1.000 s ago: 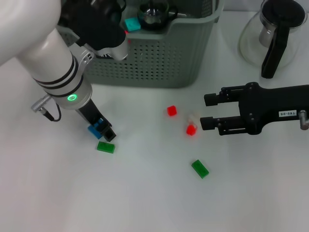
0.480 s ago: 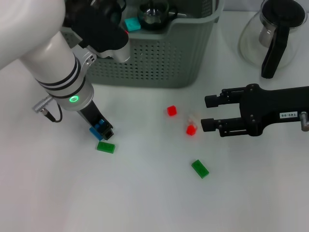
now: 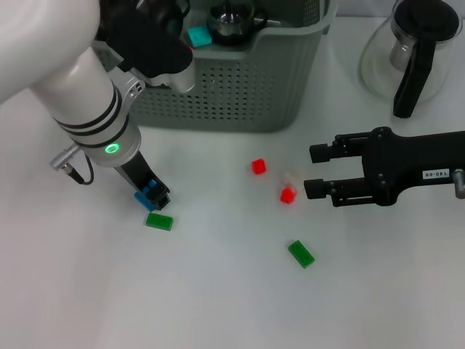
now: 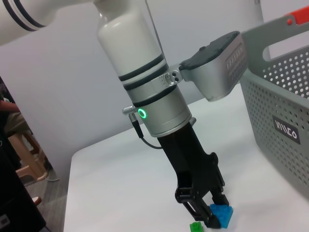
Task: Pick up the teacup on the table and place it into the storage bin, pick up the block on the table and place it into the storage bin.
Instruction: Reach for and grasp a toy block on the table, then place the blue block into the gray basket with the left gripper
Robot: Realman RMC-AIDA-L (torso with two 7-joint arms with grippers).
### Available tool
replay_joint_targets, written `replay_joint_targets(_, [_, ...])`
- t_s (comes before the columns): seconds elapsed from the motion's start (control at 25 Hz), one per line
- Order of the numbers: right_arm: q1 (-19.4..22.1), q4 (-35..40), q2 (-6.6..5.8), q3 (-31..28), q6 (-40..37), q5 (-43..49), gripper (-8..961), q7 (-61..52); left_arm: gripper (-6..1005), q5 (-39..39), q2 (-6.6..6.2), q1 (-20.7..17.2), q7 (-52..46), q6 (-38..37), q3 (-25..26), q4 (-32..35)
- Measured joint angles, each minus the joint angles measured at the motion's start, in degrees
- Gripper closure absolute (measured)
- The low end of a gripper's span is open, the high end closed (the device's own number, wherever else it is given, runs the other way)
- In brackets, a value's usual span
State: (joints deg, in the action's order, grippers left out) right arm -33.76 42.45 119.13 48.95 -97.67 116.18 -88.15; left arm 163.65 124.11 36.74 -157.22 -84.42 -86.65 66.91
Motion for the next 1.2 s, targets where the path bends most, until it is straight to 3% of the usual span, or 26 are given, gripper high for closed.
replay_joint_targets(0.24, [0.2,0.0,-0.04,0.0,0.0,-0.1,241,0.0,568,-0.4,0.03,0.0,0.7,-2.3,2.3,2.1])
replay_joint_targets(0.32, [0.2,0.0,-0.05,0.0,0.0,-0.1,242,-0.1,561,-2.9,0.13,-0.2,3.2,-4.9,7.5,4.3])
replay_joint_targets(0.44, [0.2,0.0,-0.04,0.0,-0.1,-0.1,242,-0.2,552,-11.6,-0.24,0.4,10.5,-11.1,21.3,4.5])
replay_joint_targets(0.52, [0.3,0.0,-0.05,0.0,-0.1,-0.1,242,-0.2,545,-17.8,-1.16,1.6,15.4,-15.9,30.5,1.6])
replay_joint_targets(0.6, [0.4,0.0,-0.02,0.0,-0.2,-0.1,241,-0.2,539,-27.0,-3.82,3.4,21.8,-22.7,42.3,-6.0])
replay_joint_targets(0.64, [0.4,0.0,0.01,0.0,-0.2,-0.1,241,-0.2,535,-32.6,-5.91,4.1,25.0,-25.9,47.6,-11.5])
replay_joint_targets(0.76, [0.4,0.0,0.08,0.0,-0.2,-0.1,241,-0.2,526,-47.3,-11.31,4.5,30.8,-30.8,57.5,-25.9])
replay_joint_targets(0.84, [0.4,0.0,0.21,0.0,-0.2,-0.1,240,0.0,519,-54.4,-12.77,4.1,31.8,-31.2,61.7,-30.8])
replay_joint_targets(0.92, [0.3,0.0,0.30,0.0,-0.2,-0.1,240,0.1,513,-60.2,-12.88,3.8,31.0,-30.8,64.8,-32.1])
replay_joint_targets(1.04, [0.0,0.0,0.27,0.1,-0.2,-0.1,240,0.0,503,-64.5,-13.18,5.2,27.1,-27.9,65.3,-29.4])
replay_joint_targets(1.2, [0.0,0.0,0.25,0.1,-0.2,-0.1,241,0.1,490,-61.3,-12.99,7.3,19.8,-16.4,56.0,-18.7])
